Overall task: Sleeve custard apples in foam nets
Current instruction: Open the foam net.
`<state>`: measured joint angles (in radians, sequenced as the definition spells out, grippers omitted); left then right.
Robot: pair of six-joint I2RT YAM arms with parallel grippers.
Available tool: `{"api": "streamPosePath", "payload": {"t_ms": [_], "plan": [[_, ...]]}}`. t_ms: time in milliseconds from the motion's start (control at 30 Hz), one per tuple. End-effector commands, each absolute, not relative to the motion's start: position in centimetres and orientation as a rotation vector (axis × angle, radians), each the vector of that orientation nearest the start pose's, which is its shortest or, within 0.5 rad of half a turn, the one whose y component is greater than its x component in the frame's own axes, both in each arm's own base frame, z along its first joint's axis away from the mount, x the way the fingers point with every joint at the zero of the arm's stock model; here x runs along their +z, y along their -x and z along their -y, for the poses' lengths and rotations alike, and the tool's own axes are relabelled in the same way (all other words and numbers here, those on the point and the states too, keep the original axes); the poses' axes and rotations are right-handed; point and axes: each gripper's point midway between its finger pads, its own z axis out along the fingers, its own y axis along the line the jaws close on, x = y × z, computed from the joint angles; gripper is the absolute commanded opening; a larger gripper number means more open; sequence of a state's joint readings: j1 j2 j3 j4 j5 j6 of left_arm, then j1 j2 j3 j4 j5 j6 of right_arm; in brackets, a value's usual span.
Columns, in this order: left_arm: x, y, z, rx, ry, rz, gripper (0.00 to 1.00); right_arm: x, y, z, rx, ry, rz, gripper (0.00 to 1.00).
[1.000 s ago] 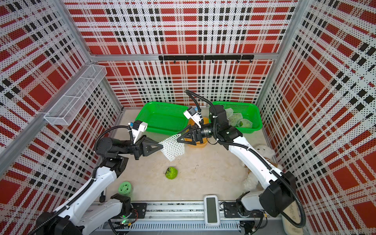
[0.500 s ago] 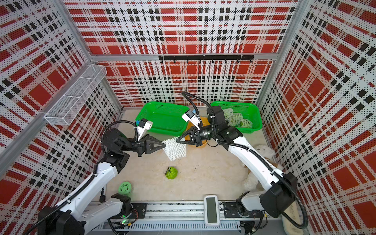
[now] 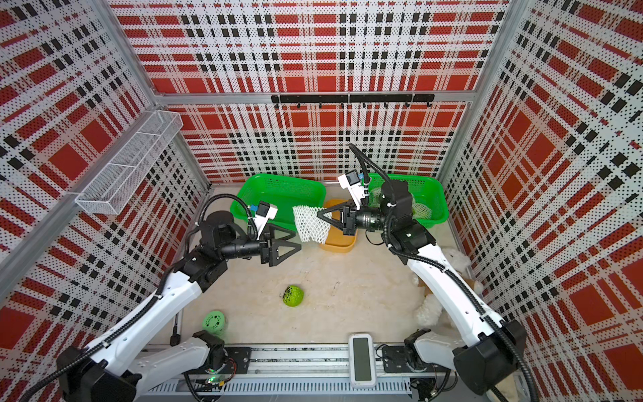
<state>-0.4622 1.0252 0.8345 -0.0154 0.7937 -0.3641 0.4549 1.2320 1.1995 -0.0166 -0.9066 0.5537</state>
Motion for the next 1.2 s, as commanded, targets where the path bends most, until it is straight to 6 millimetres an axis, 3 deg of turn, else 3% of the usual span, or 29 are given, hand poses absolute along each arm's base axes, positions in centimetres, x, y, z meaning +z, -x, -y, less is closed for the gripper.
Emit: {"api": "streamPosePath", "payload": {"t_ms": [0, 33, 167, 567, 833, 1167], "plan": [[34.9, -24.7, 25.4, -1.295, -0.535, -1.597, 0.58, 44.3, -27.4, -27.3, 1.494, 0.557, -1.52, 0.0], [35.0, -24.6, 25.7, -1.32, -0.513, -1.582, 0.43, 44.7, -27.4, -27.3, 1.517, 0.542, -1.496, 0.0], [35.4, -24.4, 27.0, -1.417, -0.443, -1.508, 0.0, 45.6, -27.2, -27.1, 1.59, 0.505, -1.421, 0.0], [37.7, -23.7, 26.9, -1.5, -0.367, -1.267, 0.0, 45.3, -26.7, -27.0, 1.571, 0.505, -1.398, 0.0], [38.2, -24.7, 27.7, -1.511, -0.368, -1.259, 0.0, 45.7, -25.7, -27.6, 1.578, 0.544, -1.36, 0.0], [40.1, -24.1, 27.8, -1.583, -0.385, -1.165, 0.0, 45.1, -25.2, -28.2, 1.519, 0.594, -1.348, 0.0]]}}
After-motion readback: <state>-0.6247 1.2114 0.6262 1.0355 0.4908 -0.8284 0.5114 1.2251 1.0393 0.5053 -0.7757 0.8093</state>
